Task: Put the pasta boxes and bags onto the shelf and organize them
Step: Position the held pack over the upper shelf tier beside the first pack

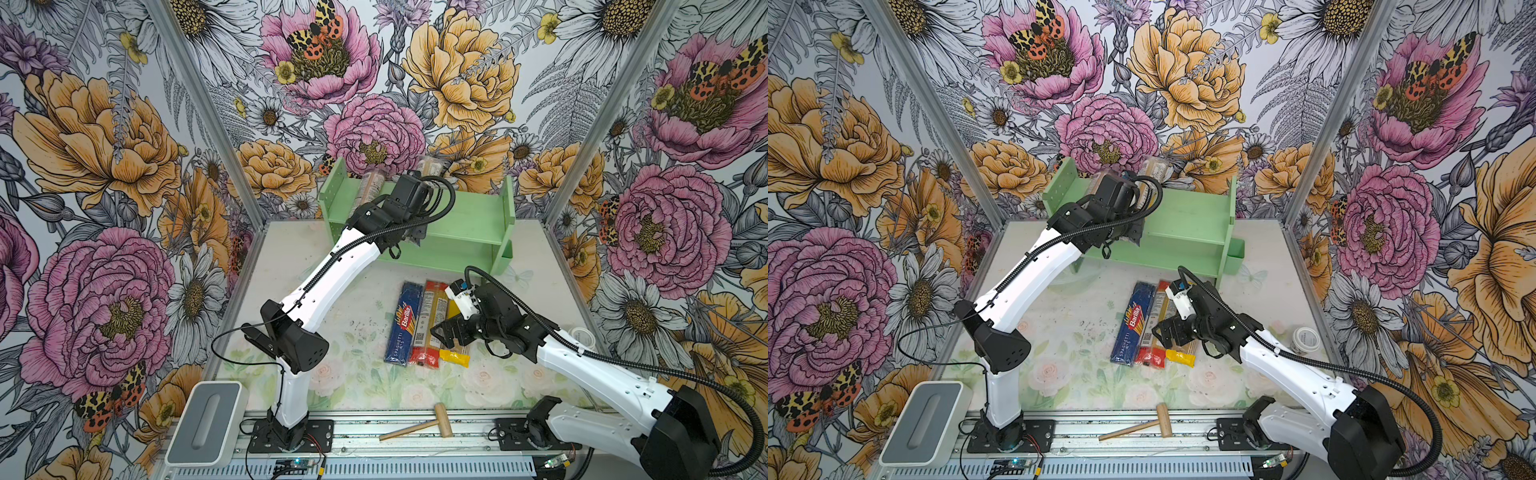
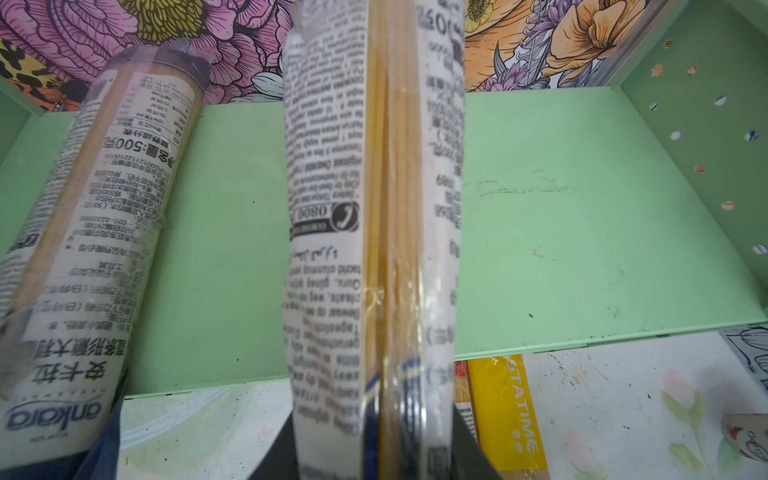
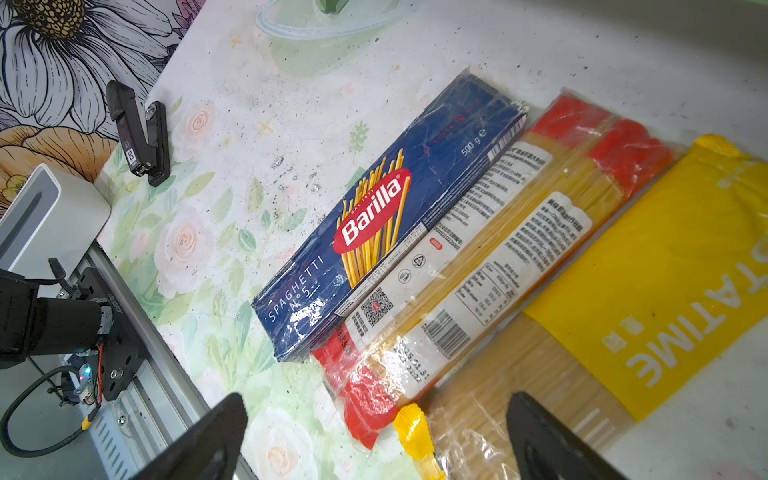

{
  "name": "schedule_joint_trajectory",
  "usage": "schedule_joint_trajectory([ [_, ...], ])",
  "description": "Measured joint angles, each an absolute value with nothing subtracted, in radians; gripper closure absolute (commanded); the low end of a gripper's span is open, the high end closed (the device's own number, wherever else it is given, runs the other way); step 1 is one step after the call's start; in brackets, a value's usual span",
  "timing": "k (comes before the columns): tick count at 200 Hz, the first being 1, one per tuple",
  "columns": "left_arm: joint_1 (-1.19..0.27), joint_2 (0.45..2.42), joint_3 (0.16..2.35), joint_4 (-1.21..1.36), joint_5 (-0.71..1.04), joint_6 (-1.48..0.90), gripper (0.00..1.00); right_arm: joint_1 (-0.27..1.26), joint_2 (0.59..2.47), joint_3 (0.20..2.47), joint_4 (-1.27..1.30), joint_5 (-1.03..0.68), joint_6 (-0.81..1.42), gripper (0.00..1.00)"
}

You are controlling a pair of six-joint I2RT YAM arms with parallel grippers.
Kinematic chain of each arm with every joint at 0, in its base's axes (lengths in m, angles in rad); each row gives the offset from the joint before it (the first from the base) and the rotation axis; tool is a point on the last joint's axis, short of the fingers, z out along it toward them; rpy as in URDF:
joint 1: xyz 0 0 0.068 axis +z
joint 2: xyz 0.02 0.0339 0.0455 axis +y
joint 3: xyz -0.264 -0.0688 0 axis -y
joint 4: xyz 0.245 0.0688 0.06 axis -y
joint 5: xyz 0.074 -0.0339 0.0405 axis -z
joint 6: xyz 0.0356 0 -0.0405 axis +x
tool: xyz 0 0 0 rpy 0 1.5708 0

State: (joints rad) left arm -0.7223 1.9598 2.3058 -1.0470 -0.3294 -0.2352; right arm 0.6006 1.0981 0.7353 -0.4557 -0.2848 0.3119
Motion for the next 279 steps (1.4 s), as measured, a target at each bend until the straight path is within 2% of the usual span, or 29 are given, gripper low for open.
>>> schedule_joint_trajectory([
  [279, -0.708, 1.960, 2.262, -1.047, -0.345, -0.244, 1.00, 0.596, 1.098, 0.727, -0.456, -0.285, 0.312, 0.01],
])
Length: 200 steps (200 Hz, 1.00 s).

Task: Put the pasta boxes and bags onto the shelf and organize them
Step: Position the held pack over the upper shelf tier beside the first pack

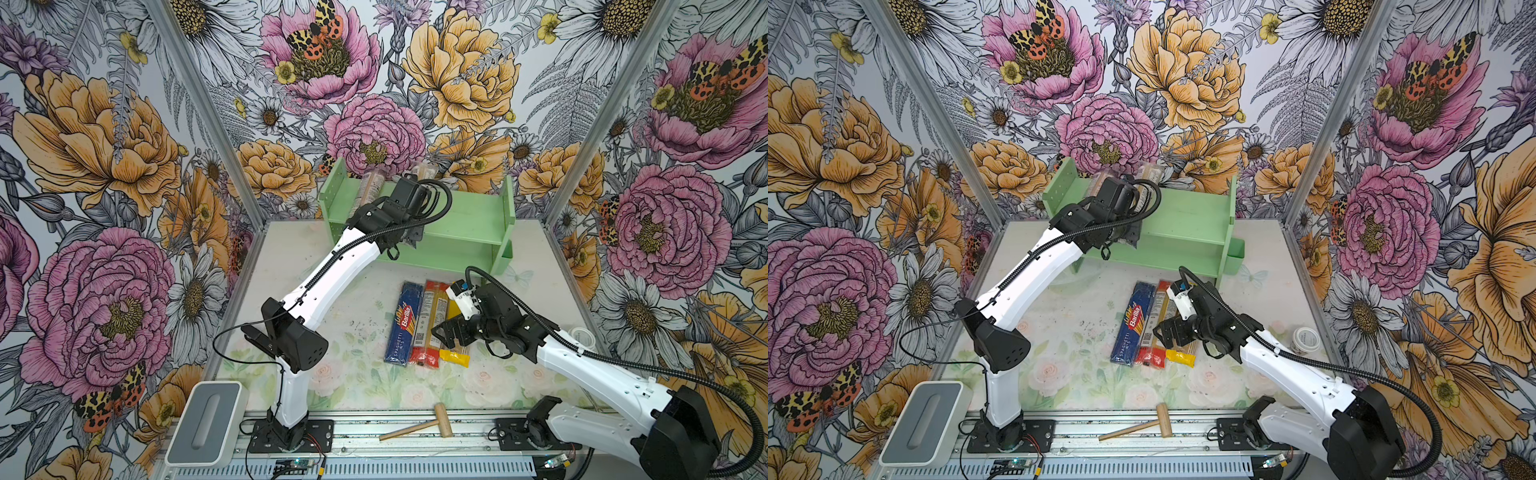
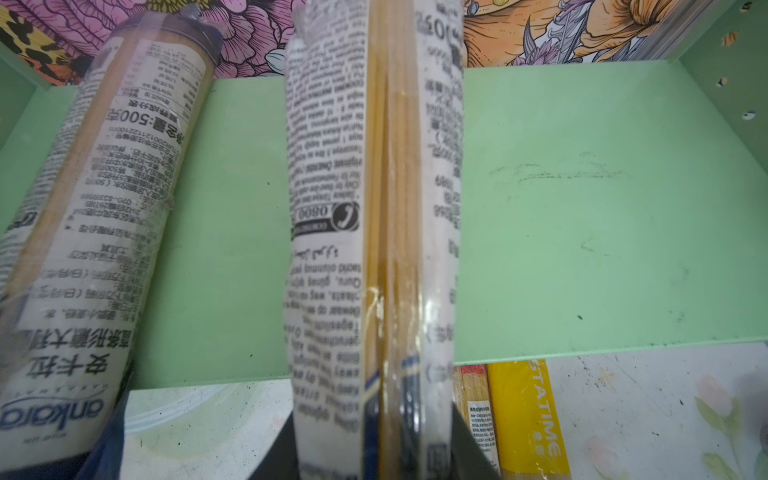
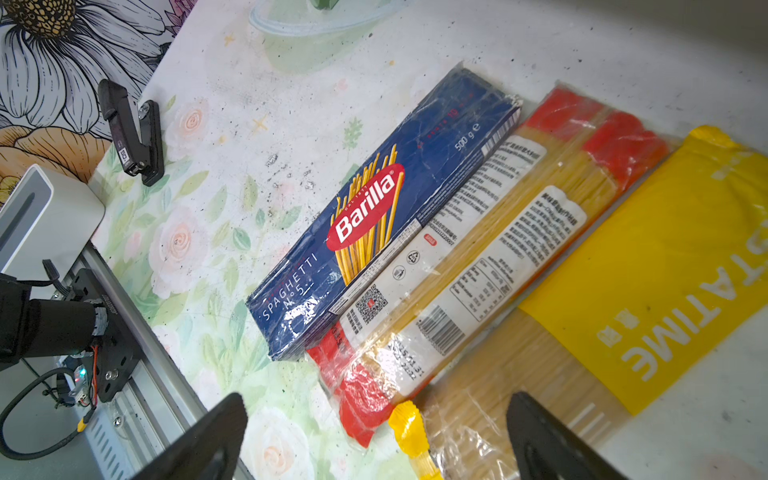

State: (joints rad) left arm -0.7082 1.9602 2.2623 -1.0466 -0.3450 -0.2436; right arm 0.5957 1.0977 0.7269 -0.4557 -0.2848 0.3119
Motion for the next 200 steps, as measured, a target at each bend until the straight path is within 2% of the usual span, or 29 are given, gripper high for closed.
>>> schedule_joint_trajectory([
  [200, -0.696, 1.977, 2.244, -1.043, -0.344, -0.263, 1.00, 0.596, 1.098, 0.723, -0.456, -0.285, 0.312, 0.01],
])
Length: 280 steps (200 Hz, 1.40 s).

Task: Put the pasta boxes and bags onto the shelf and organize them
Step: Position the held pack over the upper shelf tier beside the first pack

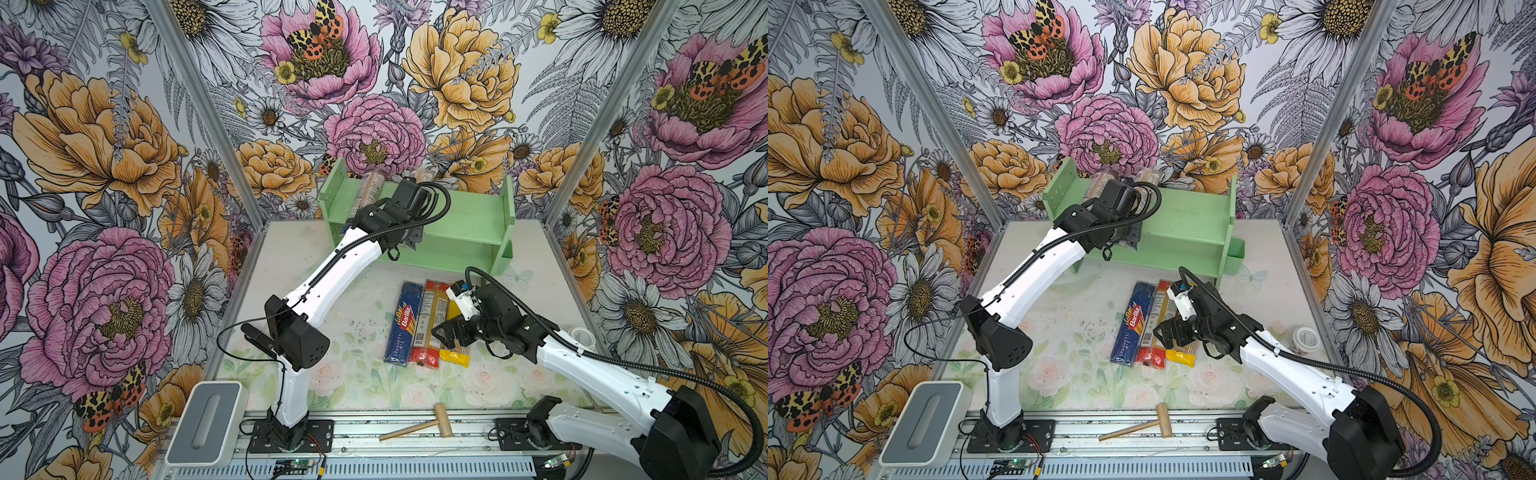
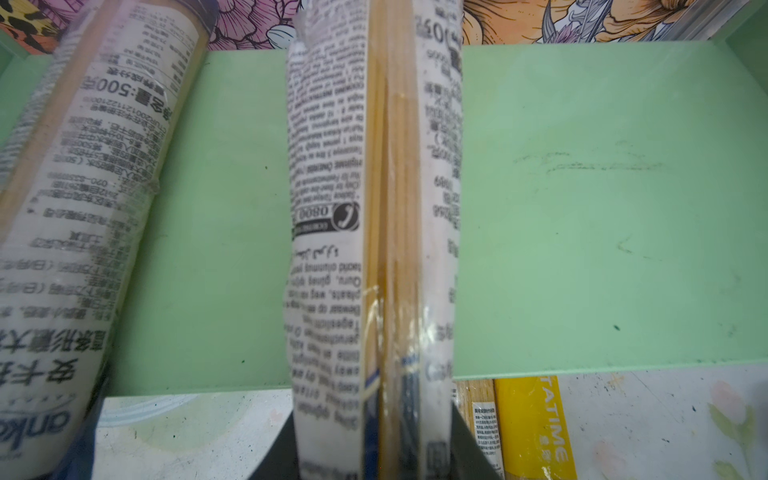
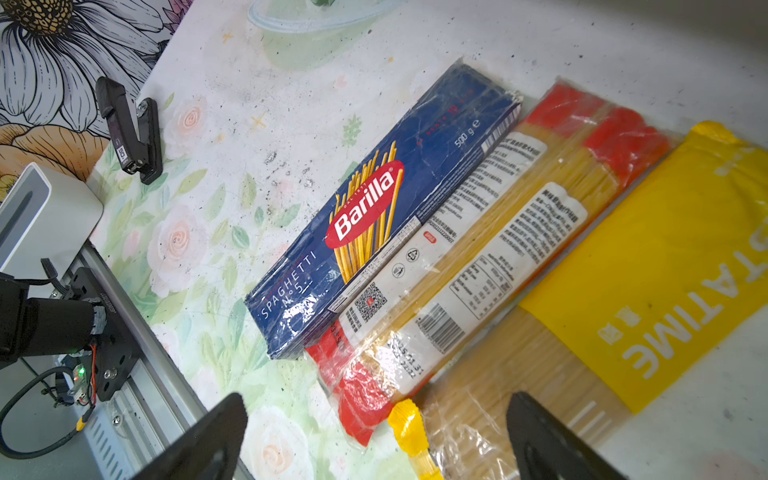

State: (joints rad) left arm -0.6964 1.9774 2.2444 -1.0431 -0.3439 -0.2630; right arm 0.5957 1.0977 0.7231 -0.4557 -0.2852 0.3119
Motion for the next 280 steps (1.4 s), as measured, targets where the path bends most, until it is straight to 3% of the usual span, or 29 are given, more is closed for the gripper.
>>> schedule_joint_trajectory([
  [36, -0.694, 1.979, 2.244, -1.042, -0.344, -0.266, 1.00, 0.594, 1.098, 0.723, -0.456, -0.285, 0.312, 0.00],
  [66, -0.694, 1.979, 2.244, -1.042, -0.344, -0.266, 0.91, 0.594, 1.098, 0.723, -0.456, -0.285, 0.312, 0.01],
  [280, -0.684, 1.979, 2.236, -1.019, -0.325, -0.282, 0.69, 0.594, 1.098, 0.723, -0.456, -0.285, 0.312, 0.01],
])
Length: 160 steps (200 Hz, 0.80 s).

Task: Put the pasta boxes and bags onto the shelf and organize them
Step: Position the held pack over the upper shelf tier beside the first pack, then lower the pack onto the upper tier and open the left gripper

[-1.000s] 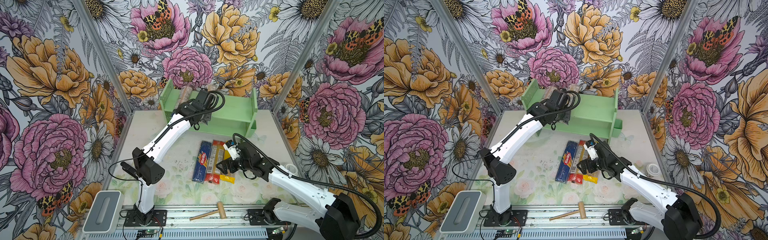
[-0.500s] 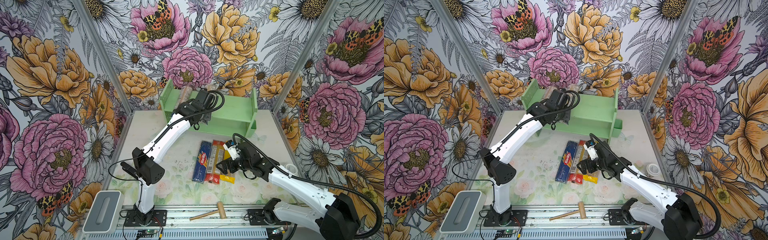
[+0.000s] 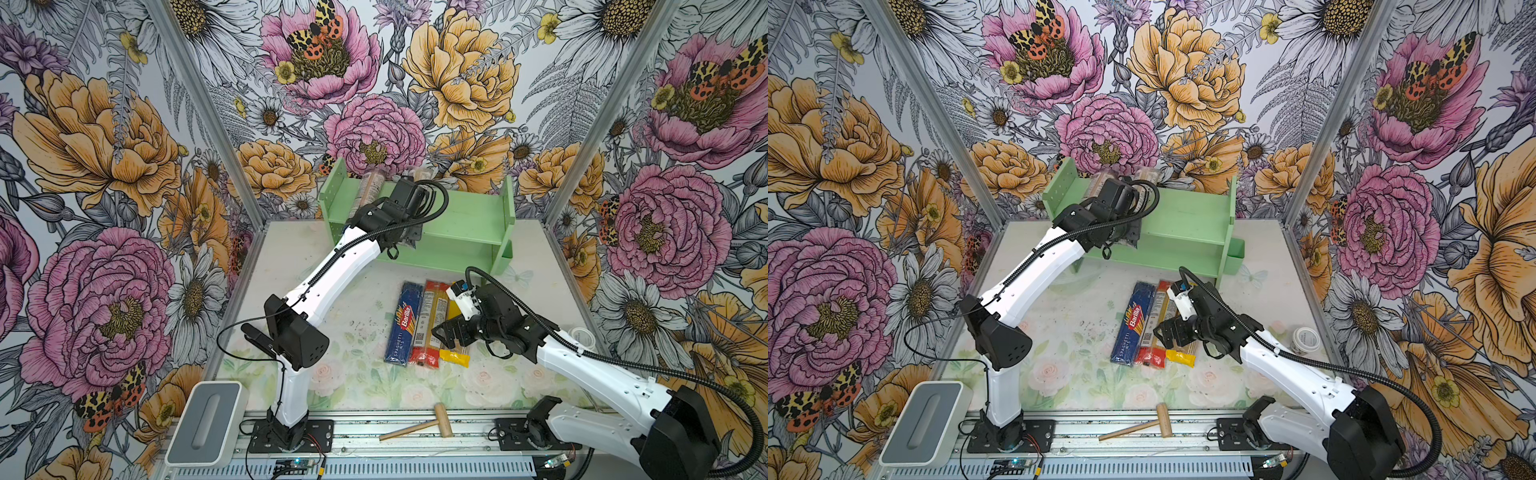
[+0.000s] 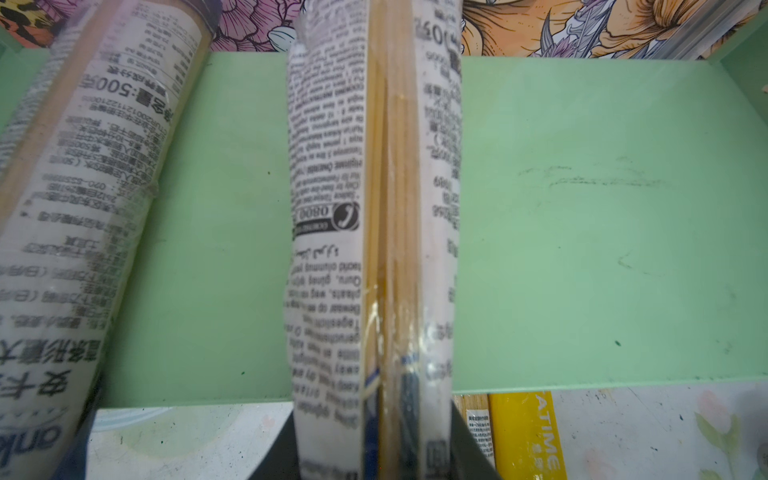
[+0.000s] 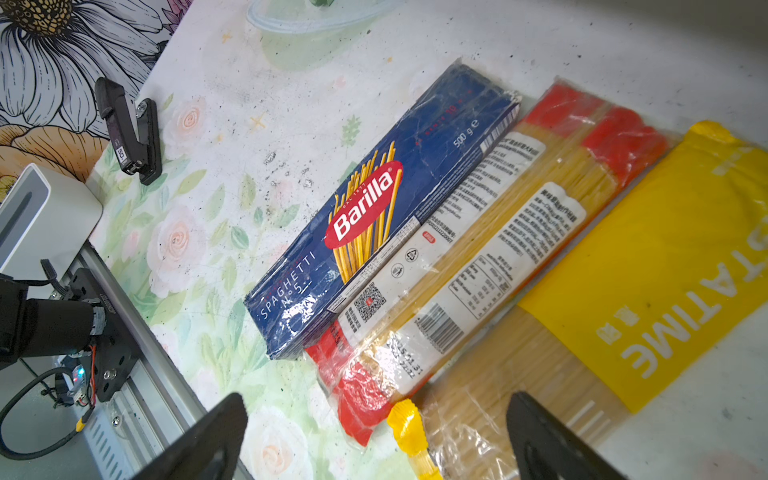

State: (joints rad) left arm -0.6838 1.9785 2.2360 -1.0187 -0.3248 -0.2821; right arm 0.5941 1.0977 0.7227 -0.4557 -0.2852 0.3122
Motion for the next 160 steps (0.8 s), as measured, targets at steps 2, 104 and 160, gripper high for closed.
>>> schedule_joint_trajectory([
  [2, -0.683, 1.979, 2.236, -1.018, -0.324, -0.283, 0.69, 0.594, 1.098, 0.723, -0.456, -0.285, 0.312, 0.00],
  [104, -0.674, 1.979, 2.222, -0.985, -0.321, -0.289, 0.60, 0.594, 1.098, 0.723, -0.456, -0.285, 0.312, 0.00],
  [160, -0.672, 1.979, 2.213, -0.971, -0.318, -0.293, 0.56, 0.594, 1.098, 0.723, -0.456, -0.285, 0.313, 0.00],
])
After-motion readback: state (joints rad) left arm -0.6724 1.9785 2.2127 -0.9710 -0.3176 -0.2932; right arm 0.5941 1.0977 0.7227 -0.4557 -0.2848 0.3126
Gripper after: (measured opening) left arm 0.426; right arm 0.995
